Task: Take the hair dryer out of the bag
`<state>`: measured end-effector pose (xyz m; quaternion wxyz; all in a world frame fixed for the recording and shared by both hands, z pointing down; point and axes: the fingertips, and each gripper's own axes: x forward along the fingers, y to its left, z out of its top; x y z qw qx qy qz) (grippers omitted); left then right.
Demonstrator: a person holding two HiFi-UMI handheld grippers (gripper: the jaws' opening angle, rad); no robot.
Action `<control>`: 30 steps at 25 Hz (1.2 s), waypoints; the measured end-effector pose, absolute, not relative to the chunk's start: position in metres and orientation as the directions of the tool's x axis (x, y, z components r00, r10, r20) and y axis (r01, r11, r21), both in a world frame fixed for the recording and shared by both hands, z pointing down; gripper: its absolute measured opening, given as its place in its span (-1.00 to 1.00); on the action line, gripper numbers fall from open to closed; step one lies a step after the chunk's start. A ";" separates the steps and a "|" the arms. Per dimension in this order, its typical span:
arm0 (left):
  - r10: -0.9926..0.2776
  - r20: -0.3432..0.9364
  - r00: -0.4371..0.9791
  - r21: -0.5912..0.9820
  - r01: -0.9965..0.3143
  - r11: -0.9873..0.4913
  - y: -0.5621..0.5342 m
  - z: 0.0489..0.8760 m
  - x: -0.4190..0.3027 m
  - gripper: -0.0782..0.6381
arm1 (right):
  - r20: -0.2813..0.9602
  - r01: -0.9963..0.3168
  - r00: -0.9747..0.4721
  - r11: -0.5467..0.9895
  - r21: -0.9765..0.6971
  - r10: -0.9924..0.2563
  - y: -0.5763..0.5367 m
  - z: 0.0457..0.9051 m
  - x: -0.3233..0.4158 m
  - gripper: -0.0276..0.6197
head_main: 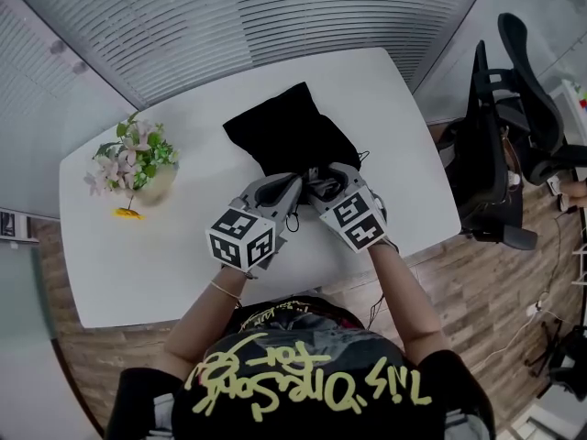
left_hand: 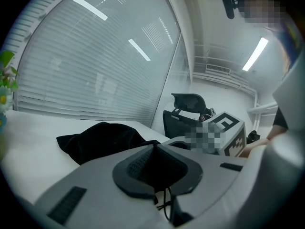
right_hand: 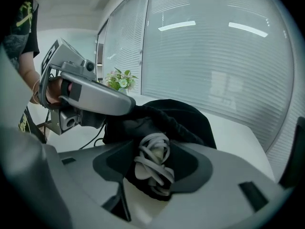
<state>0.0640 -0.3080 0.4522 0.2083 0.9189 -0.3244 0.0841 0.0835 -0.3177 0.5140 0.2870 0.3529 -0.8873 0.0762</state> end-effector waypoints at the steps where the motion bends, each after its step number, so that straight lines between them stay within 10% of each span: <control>1: -0.561 0.289 0.775 0.329 -0.631 -0.703 -0.309 0.453 0.063 -0.74 | 0.568 -0.666 -0.589 0.743 0.062 -0.575 -0.319 0.515 0.081 -0.18; 30: -0.552 0.258 0.793 0.394 -0.608 -0.689 -0.316 0.460 0.059 -0.74 | 0.775 -0.595 -0.496 0.803 0.026 -0.393 -0.352 0.560 0.077 0.00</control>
